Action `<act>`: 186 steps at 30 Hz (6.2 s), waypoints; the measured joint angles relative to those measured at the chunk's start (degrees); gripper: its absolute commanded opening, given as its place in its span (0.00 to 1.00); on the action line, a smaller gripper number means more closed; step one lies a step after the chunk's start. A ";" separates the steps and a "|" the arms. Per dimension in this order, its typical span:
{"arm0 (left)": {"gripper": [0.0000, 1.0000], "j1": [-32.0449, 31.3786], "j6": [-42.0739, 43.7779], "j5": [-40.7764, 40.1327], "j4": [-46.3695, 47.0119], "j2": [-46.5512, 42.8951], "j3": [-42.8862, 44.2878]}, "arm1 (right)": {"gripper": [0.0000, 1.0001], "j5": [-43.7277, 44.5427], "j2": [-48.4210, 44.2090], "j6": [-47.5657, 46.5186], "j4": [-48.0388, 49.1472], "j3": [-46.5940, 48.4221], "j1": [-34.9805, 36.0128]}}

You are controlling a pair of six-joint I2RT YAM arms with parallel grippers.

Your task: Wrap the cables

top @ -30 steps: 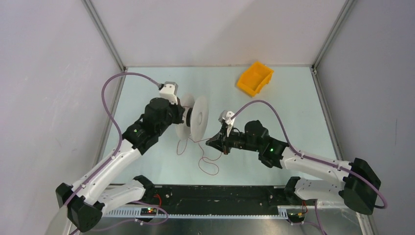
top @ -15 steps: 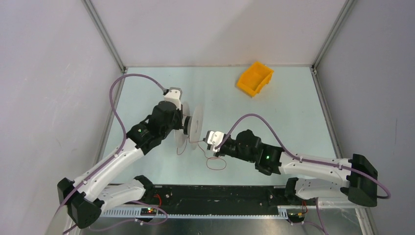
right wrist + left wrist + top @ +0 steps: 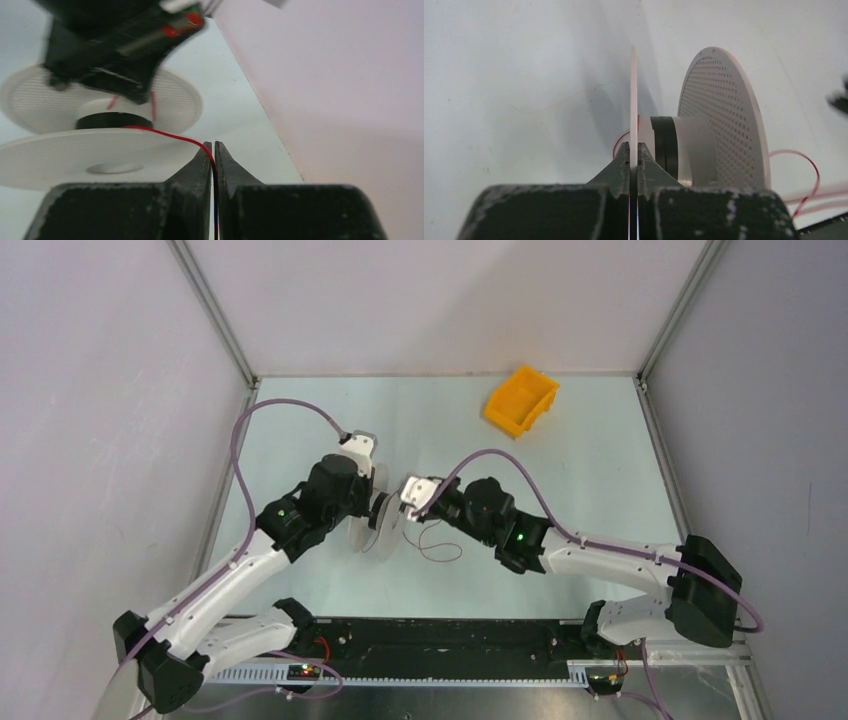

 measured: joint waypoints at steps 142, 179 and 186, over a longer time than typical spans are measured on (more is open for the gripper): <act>0.00 9.40 5.38 25.38 -4.26 -16.50 9.16 | 0.13 -48.78 3.69 37.27 -13.60 4.66 -27.32; 0.00 20.50 -28.00 32.24 16.48 -21.14 0.98 | 0.31 -65.85 31.04 73.35 55.80 -6.73 -22.77; 0.00 22.08 -32.81 30.47 21.53 -22.45 -1.73 | 0.24 -65.07 34.01 74.23 57.53 -6.73 -19.04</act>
